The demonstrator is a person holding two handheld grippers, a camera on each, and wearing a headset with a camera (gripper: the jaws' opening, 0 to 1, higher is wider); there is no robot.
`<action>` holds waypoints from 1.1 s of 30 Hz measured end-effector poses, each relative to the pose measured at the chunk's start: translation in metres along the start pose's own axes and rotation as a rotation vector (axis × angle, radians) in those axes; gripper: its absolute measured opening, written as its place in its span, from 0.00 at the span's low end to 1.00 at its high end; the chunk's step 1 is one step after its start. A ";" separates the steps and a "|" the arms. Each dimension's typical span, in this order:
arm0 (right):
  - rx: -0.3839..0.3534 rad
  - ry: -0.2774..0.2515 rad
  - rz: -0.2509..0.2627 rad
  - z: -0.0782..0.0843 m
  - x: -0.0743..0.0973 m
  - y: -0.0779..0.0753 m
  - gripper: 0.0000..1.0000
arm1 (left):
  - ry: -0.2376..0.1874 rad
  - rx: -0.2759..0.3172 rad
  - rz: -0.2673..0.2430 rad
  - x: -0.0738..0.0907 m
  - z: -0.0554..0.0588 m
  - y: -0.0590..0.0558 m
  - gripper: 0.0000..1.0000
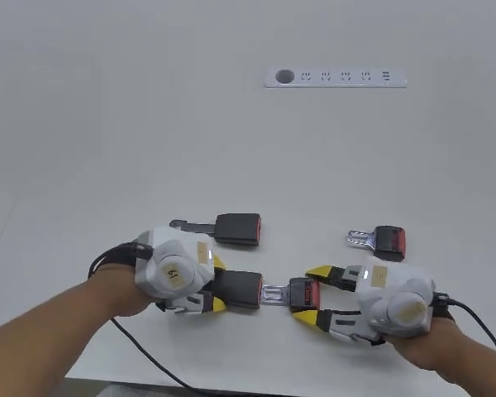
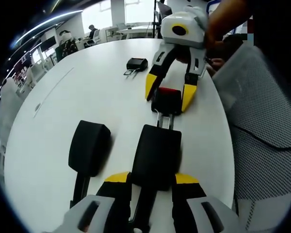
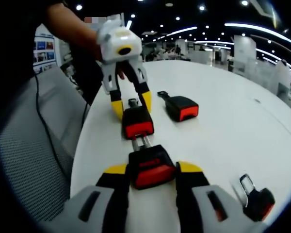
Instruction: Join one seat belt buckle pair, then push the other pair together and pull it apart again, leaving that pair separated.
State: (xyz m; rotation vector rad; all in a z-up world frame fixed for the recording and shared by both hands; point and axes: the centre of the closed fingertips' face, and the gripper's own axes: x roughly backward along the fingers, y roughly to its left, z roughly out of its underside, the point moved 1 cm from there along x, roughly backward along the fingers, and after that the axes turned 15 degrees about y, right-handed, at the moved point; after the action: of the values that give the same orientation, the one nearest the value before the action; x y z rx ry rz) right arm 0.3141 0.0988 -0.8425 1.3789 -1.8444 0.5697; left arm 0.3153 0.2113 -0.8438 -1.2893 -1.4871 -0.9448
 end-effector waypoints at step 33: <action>-0.059 0.031 0.046 -0.014 -0.014 0.009 0.37 | 0.049 -0.046 -0.006 -0.001 -0.002 0.000 0.32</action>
State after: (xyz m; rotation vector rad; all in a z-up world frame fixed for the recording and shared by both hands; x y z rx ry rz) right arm 0.3116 0.1198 -0.8439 1.2853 -1.8582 0.5530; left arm 0.3157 0.2092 -0.8445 -1.2865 -1.4393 -1.0130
